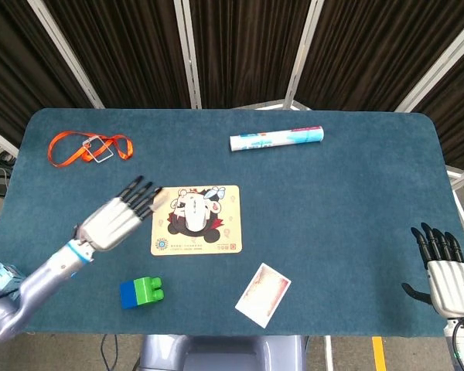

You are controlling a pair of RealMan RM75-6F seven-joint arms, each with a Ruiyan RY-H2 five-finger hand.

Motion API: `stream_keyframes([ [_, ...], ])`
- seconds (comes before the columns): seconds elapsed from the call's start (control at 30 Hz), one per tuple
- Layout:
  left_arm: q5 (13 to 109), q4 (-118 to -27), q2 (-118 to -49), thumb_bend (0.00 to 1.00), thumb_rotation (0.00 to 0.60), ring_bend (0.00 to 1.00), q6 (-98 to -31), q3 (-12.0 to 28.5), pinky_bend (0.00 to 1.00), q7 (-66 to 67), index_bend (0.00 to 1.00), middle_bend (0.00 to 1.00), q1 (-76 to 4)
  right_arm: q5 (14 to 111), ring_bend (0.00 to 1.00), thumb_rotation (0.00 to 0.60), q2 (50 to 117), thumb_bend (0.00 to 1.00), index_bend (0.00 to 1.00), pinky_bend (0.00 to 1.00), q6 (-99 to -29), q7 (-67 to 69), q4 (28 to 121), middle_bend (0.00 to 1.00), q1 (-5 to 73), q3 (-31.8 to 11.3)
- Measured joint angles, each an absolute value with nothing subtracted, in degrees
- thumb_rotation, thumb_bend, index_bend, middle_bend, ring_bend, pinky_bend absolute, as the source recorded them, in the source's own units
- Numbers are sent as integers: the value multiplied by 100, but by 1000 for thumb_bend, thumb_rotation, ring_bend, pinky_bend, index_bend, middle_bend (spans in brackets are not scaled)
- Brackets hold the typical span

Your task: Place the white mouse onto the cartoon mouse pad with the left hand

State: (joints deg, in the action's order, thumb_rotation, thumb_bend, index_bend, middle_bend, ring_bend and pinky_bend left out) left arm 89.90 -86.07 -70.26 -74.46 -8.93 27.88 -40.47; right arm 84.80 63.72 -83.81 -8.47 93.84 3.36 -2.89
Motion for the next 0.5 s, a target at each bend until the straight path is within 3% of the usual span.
stream_keyframes([
  [0.3,8561,-8933,-7077,198,600,0,-9118,-937,0,2718,0,0,-2368,8577,0,600,6393,86,0,0,-8297,-867,9325,0,429,-282],
  [0.5,8496,-8758,-7179,197,600,0,-9539,-832,0,2281,0,0,-1825,8604,0,600,6408,87,0,0,-8221,-897,9306,0,501,-288],
])
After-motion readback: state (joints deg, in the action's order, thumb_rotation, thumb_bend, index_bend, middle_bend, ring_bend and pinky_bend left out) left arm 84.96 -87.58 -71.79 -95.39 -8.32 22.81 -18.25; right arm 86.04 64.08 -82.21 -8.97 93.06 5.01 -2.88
